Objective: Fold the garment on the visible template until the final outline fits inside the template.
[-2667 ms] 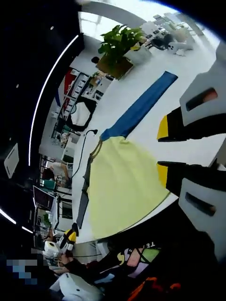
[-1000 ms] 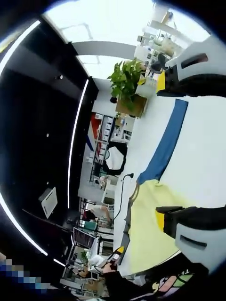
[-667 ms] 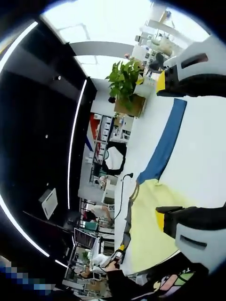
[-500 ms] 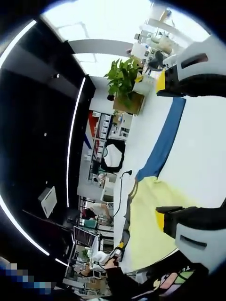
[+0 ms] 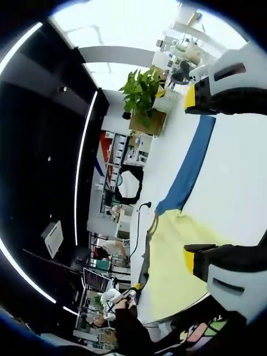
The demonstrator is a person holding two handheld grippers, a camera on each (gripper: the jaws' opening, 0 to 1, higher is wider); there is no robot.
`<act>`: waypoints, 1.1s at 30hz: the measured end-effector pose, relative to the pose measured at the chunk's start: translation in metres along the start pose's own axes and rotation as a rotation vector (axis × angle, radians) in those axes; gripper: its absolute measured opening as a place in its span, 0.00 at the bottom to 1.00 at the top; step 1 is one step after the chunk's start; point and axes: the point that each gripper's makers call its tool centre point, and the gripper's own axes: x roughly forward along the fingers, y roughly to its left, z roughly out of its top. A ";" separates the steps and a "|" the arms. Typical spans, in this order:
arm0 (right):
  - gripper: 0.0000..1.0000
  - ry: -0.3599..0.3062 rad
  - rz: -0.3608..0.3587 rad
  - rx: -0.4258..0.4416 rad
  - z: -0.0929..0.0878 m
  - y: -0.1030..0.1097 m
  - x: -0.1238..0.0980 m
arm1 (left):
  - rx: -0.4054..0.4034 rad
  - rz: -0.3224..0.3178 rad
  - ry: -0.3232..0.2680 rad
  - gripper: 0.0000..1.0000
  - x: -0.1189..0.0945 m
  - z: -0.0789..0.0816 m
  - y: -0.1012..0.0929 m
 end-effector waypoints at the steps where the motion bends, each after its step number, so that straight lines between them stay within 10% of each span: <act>1: 1.00 0.001 -0.001 0.002 -0.001 0.000 0.000 | -0.009 -0.001 0.002 0.01 0.000 -0.001 0.003; 33: 1.00 0.066 0.031 -0.004 -0.012 0.010 0.009 | -0.210 -0.169 -0.128 0.16 -0.023 0.007 0.046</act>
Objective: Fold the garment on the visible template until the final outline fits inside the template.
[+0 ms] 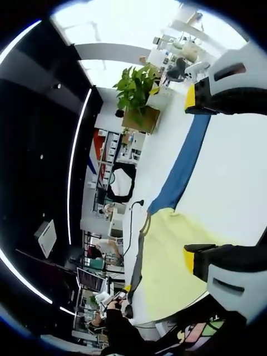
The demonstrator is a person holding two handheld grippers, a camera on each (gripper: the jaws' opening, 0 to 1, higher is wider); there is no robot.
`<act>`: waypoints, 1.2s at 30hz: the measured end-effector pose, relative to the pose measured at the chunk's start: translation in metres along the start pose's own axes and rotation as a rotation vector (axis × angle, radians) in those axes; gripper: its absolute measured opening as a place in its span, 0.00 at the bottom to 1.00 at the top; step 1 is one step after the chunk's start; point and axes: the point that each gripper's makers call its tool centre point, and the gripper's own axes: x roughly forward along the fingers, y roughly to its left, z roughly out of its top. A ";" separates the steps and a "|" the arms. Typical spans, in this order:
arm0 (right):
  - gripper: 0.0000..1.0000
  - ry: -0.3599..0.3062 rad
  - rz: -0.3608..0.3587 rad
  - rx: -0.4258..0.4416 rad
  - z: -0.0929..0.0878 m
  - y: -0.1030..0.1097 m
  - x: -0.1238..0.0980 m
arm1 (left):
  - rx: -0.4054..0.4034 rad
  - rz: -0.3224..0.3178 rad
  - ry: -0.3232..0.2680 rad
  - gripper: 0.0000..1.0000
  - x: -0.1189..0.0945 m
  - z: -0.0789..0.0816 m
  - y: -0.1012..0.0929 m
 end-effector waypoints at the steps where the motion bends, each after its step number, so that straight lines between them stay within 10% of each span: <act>1: 1.00 0.000 0.000 0.000 0.000 0.000 0.000 | -0.014 0.001 -0.006 0.16 -0.004 0.002 0.001; 36: 1.00 0.014 -0.041 -0.008 -0.002 -0.009 -0.001 | 0.041 0.166 0.291 0.13 -0.046 -0.060 0.039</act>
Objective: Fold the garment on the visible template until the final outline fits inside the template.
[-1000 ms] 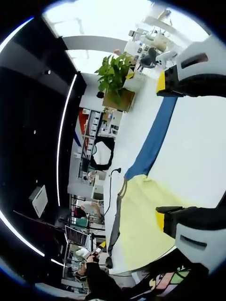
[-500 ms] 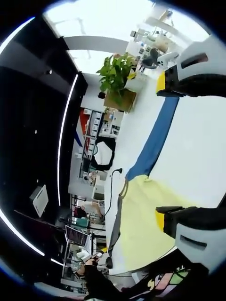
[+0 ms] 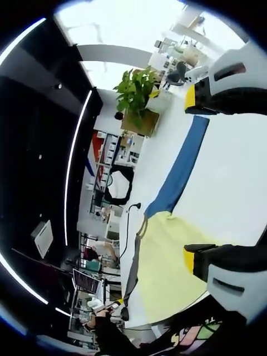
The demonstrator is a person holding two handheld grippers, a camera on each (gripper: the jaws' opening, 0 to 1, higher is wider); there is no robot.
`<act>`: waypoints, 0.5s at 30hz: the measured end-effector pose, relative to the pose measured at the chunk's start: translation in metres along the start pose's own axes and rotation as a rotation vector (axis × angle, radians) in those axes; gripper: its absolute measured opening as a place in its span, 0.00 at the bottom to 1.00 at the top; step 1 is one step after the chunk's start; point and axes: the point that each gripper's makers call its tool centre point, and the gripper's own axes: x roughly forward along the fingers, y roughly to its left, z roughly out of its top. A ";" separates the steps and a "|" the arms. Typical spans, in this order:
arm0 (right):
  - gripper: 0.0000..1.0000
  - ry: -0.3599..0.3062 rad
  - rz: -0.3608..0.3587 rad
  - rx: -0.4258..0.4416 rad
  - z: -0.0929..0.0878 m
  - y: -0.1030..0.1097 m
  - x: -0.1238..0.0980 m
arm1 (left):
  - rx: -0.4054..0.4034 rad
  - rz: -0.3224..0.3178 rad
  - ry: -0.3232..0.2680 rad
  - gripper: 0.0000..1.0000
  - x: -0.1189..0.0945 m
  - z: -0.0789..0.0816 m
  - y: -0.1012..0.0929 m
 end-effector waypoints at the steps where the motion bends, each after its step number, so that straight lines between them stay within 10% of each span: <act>1: 1.00 0.000 0.001 0.007 0.000 0.000 0.000 | 0.004 -0.003 0.010 0.11 0.001 -0.003 -0.001; 15: 1.00 0.033 0.041 0.022 -0.008 0.009 0.001 | 0.003 -0.004 -0.011 0.01 0.007 0.006 0.018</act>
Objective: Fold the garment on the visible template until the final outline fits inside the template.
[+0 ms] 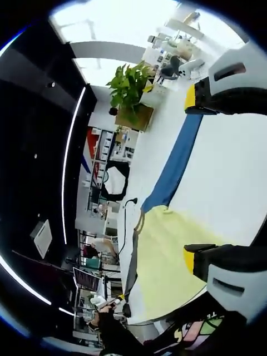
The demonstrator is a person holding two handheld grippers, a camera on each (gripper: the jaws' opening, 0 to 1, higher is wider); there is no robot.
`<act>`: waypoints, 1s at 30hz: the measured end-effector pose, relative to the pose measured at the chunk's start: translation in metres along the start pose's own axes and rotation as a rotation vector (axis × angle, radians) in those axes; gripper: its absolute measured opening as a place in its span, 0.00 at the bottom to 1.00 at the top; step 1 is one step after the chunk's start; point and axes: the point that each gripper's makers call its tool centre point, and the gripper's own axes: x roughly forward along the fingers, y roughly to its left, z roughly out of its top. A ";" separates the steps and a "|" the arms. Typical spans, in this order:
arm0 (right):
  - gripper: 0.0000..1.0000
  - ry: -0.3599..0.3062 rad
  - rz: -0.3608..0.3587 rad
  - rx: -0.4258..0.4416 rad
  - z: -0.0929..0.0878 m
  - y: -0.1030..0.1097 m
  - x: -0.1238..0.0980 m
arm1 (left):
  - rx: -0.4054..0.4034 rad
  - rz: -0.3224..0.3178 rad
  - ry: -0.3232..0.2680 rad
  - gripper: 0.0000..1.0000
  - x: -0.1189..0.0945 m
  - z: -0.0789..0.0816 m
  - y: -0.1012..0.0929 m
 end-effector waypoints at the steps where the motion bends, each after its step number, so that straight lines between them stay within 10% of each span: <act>1: 1.00 0.001 -0.002 0.002 0.000 -0.001 0.000 | -0.003 0.003 0.002 0.01 0.001 0.001 0.002; 20: 1.00 0.003 -0.007 -0.002 0.000 -0.001 -0.001 | 0.063 0.084 -0.039 0.01 0.000 0.000 0.017; 25: 1.00 0.005 -0.014 -0.002 0.001 -0.004 -0.001 | -0.024 0.120 -0.080 0.02 -0.002 -0.002 0.017; 30: 1.00 -0.004 -0.026 -0.016 0.007 -0.007 -0.003 | 0.054 0.187 -0.235 0.21 -0.021 0.010 0.013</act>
